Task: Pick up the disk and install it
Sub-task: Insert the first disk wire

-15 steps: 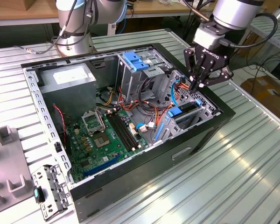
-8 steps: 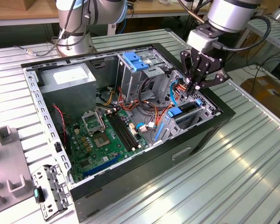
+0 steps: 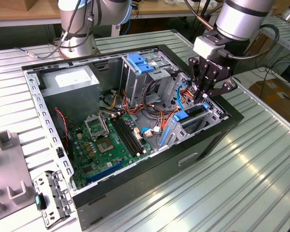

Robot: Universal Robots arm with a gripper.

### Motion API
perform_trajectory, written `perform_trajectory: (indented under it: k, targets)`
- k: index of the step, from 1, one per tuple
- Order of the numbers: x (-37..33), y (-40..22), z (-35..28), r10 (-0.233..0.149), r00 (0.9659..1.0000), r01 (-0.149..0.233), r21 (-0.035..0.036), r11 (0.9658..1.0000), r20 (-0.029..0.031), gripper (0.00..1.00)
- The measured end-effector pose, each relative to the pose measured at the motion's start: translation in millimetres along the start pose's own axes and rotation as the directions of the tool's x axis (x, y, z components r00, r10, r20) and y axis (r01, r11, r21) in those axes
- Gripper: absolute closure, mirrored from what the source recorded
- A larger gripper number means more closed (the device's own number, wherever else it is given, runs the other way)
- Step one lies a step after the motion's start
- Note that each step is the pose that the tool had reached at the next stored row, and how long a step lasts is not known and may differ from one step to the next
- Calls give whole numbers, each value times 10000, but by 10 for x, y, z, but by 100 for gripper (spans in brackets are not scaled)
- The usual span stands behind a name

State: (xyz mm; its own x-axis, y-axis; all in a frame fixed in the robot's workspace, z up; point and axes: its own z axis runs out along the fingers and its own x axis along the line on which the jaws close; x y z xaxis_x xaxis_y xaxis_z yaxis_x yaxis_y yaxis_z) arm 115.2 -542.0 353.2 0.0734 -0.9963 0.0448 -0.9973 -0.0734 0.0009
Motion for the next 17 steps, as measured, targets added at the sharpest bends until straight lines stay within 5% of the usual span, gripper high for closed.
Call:
perform_trajectory:
  k: [17]
  targets:
    - [47, 45, 72, 124, 9999, -124, 24, 9999, -3, 84]
